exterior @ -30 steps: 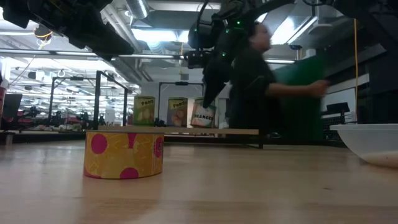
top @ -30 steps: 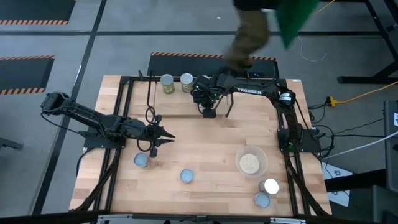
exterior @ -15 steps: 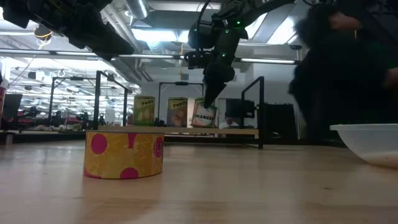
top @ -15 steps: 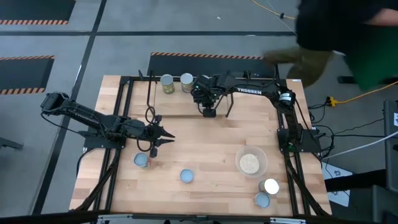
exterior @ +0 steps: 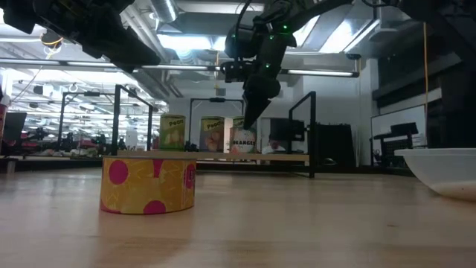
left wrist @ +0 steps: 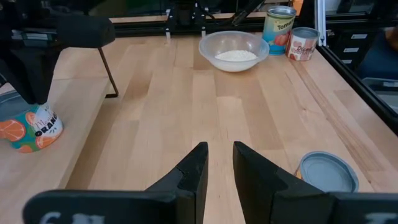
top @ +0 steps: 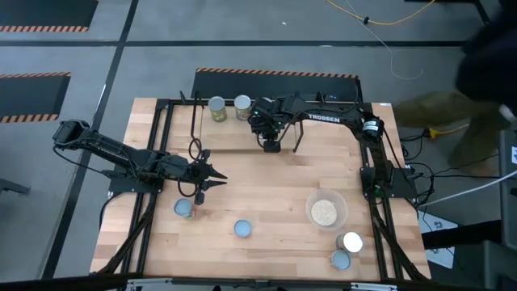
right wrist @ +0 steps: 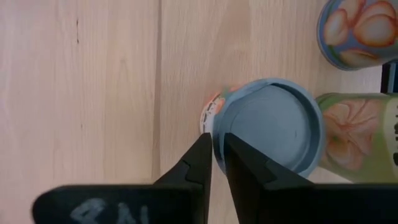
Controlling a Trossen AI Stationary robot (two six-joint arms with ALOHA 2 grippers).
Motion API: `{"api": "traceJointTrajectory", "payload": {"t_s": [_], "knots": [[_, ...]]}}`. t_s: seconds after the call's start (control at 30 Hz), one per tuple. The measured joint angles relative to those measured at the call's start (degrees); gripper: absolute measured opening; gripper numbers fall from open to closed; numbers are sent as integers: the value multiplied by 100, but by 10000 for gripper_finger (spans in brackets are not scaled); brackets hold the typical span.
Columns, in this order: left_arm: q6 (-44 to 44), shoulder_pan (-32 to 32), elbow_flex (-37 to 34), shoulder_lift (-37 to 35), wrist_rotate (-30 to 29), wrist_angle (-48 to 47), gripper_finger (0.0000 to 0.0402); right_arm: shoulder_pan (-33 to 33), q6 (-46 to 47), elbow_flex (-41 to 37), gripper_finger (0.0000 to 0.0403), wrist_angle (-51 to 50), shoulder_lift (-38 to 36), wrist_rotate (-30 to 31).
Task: Pick and place cans onto a shelf
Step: Put the small canned oranges on the shelf, then put the canned mixed fruit on the shelf
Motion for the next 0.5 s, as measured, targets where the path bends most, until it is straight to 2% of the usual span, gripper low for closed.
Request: {"api": "traceJointTrajectory", "payload": {"t_s": [0.23, 0.4, 0.5], "knots": [[-184, 1, 0, -2, 0, 87, 69, 93, 19, 567, 49, -775, -98, -15], [-1178, -3, 248, 0, 17, 125, 69, 357, 20, 708, 49, -837, -439, -151], [-1720, -11, 550, -2, 350, -200, 69, 567, 56, 639, 49, -895, -656, -213]]}}
